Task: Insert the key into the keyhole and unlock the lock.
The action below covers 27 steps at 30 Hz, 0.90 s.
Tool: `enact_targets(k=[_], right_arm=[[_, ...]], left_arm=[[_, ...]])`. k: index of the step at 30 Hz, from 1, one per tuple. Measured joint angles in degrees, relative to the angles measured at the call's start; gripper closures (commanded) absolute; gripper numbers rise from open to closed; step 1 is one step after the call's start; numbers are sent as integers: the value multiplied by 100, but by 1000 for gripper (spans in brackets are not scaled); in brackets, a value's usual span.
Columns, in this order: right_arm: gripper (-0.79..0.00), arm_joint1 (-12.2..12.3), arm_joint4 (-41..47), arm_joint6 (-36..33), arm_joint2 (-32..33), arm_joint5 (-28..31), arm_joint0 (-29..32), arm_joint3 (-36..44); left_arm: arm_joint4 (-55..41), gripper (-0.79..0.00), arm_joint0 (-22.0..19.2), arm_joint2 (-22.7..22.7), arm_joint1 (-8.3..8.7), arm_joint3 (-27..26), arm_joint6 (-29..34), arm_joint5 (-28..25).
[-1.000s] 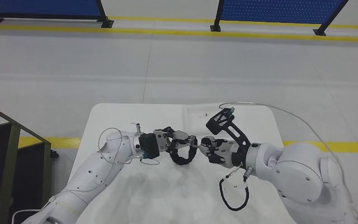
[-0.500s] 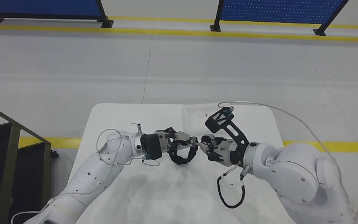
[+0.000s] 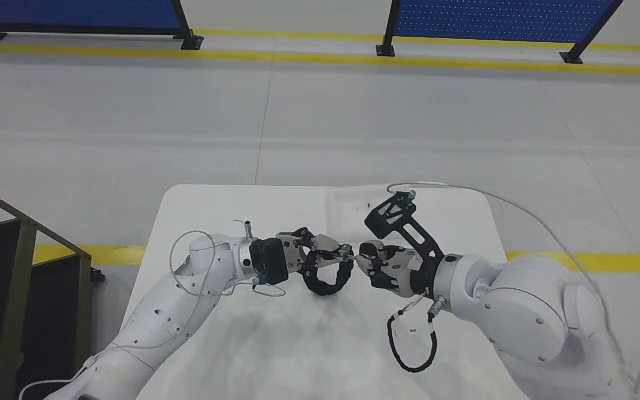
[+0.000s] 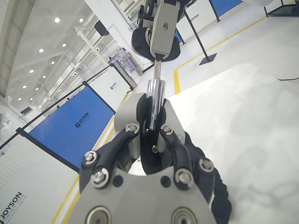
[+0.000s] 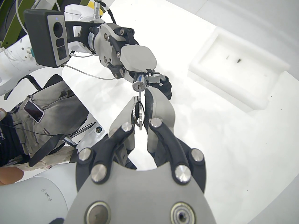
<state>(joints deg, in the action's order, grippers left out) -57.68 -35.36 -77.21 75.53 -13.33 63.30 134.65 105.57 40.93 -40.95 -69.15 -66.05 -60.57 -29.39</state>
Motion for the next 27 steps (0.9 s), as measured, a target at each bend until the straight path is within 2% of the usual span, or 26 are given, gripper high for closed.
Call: enact_targets(k=[27], right_arm=[[0,53,-167,-59,-261,-139,-107,0]], left_arm=[[121,0,-42,-5,-47,-86,113,-152]])
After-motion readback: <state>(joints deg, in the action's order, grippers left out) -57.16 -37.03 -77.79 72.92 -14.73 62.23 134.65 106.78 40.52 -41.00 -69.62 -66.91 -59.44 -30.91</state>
